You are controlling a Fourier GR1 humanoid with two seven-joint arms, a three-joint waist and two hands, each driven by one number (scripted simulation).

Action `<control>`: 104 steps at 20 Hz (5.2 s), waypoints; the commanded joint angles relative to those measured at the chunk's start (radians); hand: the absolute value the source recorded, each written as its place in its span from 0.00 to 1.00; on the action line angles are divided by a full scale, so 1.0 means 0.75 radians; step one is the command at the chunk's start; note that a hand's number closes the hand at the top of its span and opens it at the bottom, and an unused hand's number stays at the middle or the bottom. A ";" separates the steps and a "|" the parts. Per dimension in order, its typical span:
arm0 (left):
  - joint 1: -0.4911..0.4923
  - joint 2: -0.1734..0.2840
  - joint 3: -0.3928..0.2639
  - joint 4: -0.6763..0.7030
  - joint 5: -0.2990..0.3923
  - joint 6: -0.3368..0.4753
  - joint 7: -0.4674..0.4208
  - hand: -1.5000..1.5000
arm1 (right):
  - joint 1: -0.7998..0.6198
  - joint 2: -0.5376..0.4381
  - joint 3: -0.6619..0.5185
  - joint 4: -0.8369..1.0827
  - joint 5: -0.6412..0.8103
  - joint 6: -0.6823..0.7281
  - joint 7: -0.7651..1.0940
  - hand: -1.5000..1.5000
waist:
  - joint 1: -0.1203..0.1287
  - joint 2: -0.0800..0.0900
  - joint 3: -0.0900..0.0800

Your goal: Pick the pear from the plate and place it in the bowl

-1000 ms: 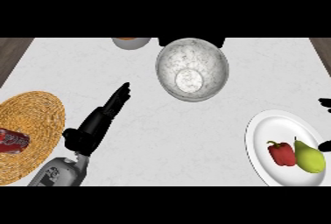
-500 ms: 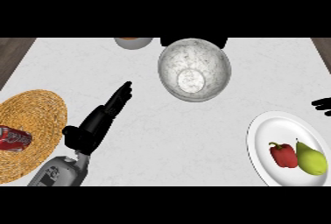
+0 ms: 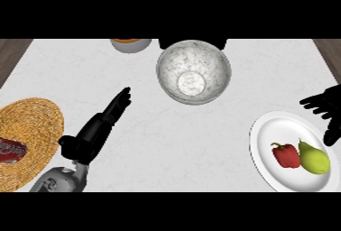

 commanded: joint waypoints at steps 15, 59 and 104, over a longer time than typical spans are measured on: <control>-0.023 -0.119 0.089 0.043 -0.103 -0.062 0.060 0.50 | 0.206 0.102 -0.029 -0.383 0.349 -0.160 0.061 0.00 | -0.025 -0.002 0.001; -0.005 -0.255 0.146 0.015 -0.239 -0.255 0.080 0.50 | -0.006 0.720 0.177 -0.655 1.216 -0.617 -0.423 1.00 | 0.164 -0.004 -0.005; 0.014 -0.258 0.259 0.008 -0.249 -0.263 0.062 0.50 | -0.607 0.933 -0.048 0.277 1.218 -1.516 -0.492 0.00 | 0.026 0.020 0.001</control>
